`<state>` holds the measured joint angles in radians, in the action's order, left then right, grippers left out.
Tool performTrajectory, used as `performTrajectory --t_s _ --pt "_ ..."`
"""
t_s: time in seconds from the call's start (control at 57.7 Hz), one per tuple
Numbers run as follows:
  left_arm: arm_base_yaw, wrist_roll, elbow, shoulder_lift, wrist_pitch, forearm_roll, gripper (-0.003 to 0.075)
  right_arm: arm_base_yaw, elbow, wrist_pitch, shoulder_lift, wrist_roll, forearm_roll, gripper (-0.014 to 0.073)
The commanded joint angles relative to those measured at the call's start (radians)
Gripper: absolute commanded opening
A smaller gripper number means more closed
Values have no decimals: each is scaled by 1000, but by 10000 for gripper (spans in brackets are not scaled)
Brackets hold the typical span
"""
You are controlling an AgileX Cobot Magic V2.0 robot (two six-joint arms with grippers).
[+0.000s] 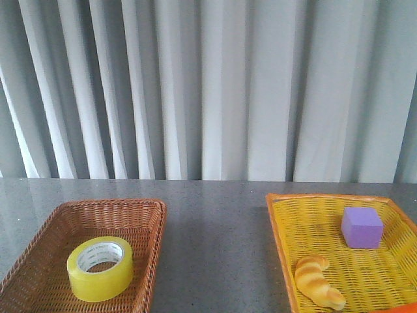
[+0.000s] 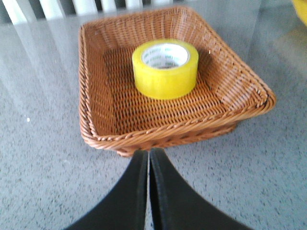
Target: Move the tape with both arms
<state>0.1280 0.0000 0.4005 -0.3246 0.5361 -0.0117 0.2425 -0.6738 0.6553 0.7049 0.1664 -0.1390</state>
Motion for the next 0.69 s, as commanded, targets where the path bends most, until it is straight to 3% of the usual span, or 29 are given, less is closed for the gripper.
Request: performTrajectory --t_s 0.0,0.26,0.45,0.676 --pt "-2 -12 -82 98 -202 0 -6 -8 -27 -56 -3 1 -4 -7" --pt "-67 -16 -310 351 -357 -4 -6 -8 -27 -55 -3 1 -4 -7" --pt "-78 -58 -422 352 -520 -4 -6 -8 -27 -54 -3 1 -4 -7" --pt "-78 -76 -418 352 -521 12 -6 -8 -27 -55 -3 1 -4 -7"
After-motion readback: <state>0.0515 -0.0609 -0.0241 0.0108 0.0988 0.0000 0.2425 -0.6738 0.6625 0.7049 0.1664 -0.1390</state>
